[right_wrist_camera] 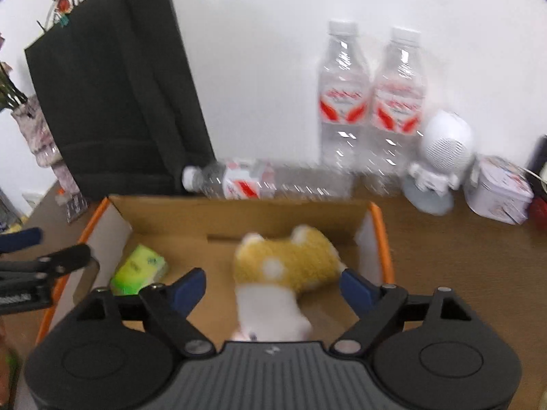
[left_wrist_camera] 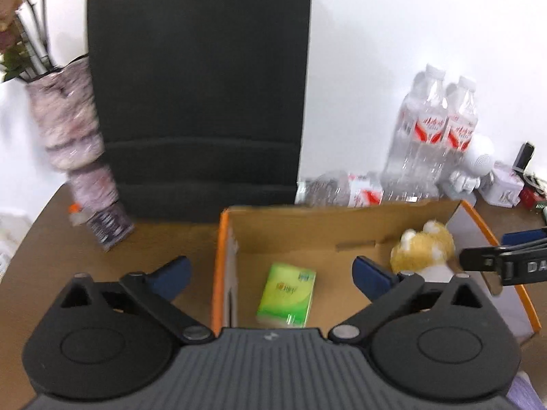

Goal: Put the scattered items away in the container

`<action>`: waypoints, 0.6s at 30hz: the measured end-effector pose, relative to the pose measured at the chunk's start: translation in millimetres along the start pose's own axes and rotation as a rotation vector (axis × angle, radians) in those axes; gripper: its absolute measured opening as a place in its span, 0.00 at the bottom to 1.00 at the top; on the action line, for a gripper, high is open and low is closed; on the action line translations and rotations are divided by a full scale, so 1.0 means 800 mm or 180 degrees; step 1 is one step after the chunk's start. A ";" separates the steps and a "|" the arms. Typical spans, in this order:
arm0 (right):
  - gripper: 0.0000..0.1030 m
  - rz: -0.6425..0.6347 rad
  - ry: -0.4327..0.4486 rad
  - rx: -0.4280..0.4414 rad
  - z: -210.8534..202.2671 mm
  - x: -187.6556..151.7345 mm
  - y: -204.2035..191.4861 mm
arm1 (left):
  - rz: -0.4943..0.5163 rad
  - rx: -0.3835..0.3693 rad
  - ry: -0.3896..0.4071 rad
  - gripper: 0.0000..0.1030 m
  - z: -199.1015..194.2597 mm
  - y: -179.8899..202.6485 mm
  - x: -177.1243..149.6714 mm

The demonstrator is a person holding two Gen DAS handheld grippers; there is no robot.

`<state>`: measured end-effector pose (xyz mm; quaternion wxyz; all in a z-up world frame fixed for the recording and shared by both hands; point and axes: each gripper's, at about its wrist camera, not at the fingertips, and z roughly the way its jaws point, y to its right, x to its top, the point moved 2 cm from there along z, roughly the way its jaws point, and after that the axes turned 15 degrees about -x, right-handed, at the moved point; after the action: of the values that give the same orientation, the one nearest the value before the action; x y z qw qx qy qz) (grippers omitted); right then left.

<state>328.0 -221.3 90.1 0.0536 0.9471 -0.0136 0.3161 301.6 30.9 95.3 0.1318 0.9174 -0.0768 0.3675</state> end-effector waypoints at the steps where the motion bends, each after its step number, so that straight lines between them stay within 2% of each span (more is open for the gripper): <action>1: 0.83 0.0001 -0.0092 0.0009 -0.006 -0.005 0.003 | -0.0081 -0.0013 -0.0102 1.00 -0.006 0.000 -0.002; 3: 0.83 0.0044 -0.0203 0.0046 -0.020 -0.018 0.010 | -0.0175 -0.0104 -0.0175 1.00 -0.023 0.003 -0.005; 5: 0.83 0.0086 -0.0215 0.0079 -0.038 -0.028 0.018 | -0.0176 -0.0167 -0.0111 1.00 -0.051 0.008 -0.010; 9: 0.83 0.0094 -0.0178 0.0044 -0.078 -0.045 0.028 | -0.0134 -0.0174 -0.0086 1.00 -0.097 0.025 -0.019; 12: 0.83 0.0167 -0.0074 0.0119 -0.111 -0.060 0.034 | -0.0082 -0.0153 0.0022 1.00 -0.130 0.037 -0.033; 16: 0.84 0.0318 0.0377 0.0147 -0.170 -0.100 0.040 | 0.0087 -0.0049 0.0368 1.00 -0.178 0.059 -0.089; 18: 0.87 0.0411 0.0693 0.0092 -0.201 -0.139 0.040 | 0.0094 -0.0142 0.0596 1.00 -0.204 0.065 -0.130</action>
<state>141.2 -236.6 154.6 0.0207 0.9050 -0.0641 0.4200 107.9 34.3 146.4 0.1534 0.8746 -0.0858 0.4518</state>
